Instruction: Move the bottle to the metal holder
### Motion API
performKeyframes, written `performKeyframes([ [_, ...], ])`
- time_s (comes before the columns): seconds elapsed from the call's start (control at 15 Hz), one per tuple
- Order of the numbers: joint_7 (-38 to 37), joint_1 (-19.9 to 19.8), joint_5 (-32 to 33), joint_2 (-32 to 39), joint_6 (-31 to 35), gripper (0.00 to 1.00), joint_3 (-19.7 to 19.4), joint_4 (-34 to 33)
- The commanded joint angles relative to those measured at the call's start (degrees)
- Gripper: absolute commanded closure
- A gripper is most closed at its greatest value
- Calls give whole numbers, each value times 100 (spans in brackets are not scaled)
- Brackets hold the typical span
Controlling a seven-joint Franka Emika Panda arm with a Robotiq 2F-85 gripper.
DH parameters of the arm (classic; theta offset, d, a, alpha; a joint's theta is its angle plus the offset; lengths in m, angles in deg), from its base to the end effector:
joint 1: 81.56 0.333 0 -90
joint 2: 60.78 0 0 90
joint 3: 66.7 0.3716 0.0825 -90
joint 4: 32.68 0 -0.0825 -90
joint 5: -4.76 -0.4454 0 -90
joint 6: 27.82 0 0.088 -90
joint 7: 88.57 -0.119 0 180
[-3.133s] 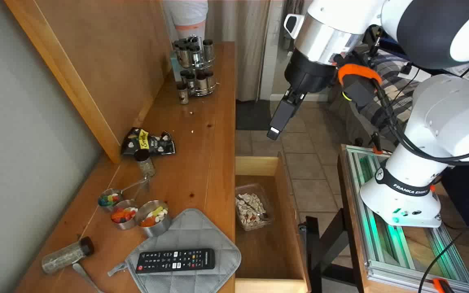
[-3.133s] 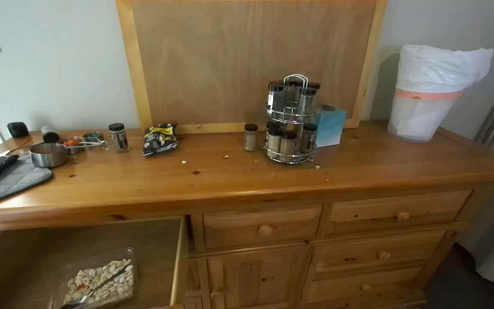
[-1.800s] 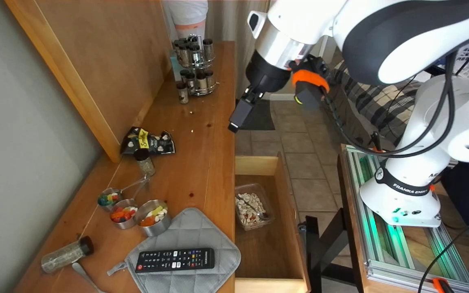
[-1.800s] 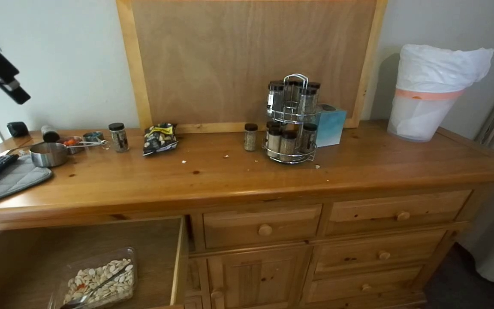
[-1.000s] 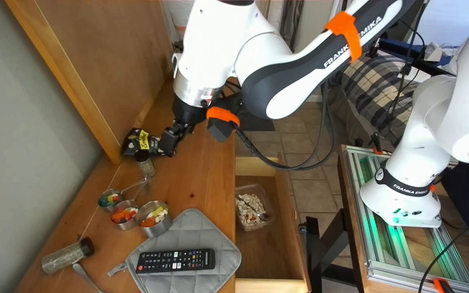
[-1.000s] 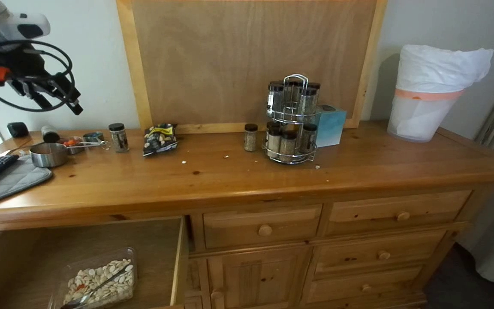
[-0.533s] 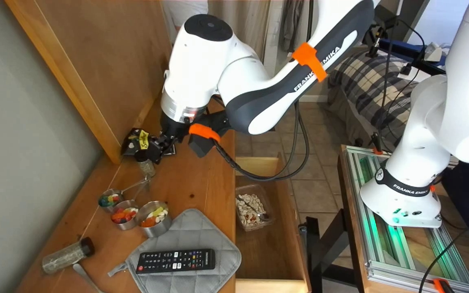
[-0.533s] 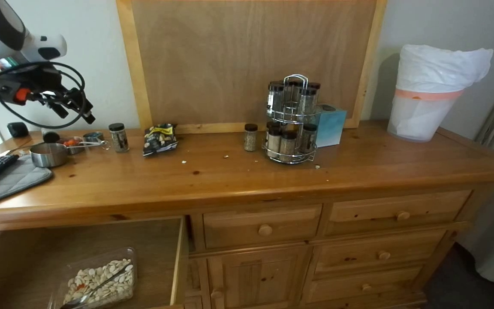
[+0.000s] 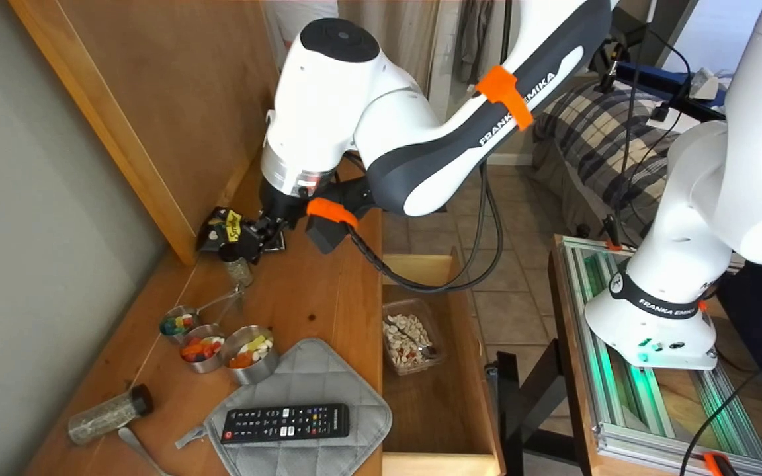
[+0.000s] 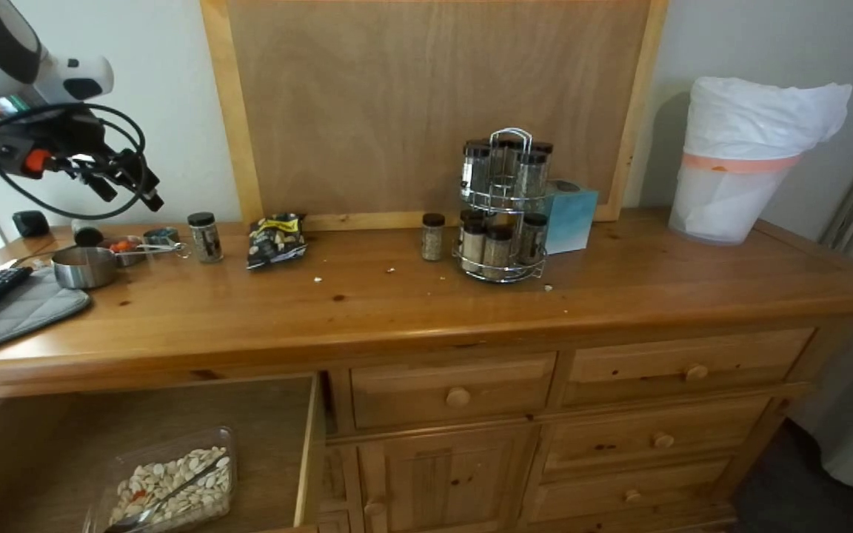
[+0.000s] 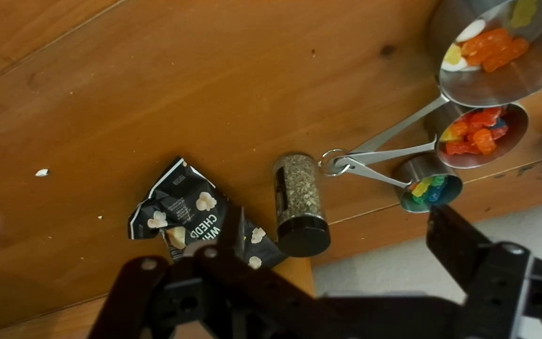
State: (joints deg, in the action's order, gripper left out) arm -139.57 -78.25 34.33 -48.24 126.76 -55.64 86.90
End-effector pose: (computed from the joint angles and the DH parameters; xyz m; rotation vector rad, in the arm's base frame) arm 0.6478 0.1760 0.3644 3.0190 -0.3462 0.7360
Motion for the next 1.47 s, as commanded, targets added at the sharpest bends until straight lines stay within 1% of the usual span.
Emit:
performKeyframes([
  [0.0,173,-55,-103,138,161,0,41,-85],
  [0.07,176,-43,-11,227,173,0,4,-161],
  [0.13,107,0,216,324,166,0,-82,-267],
  [0.47,179,27,529,765,395,0,-255,-609],
  [0.67,17,114,812,1145,887,0,-452,-878],
  [0.8,25,165,890,1380,1041,0,-534,-1072],
  [1.07,83,272,910,1770,1141,0,-646,-1426],
  [1.4,92,397,860,2117,1110,0,-744,-1769],
])
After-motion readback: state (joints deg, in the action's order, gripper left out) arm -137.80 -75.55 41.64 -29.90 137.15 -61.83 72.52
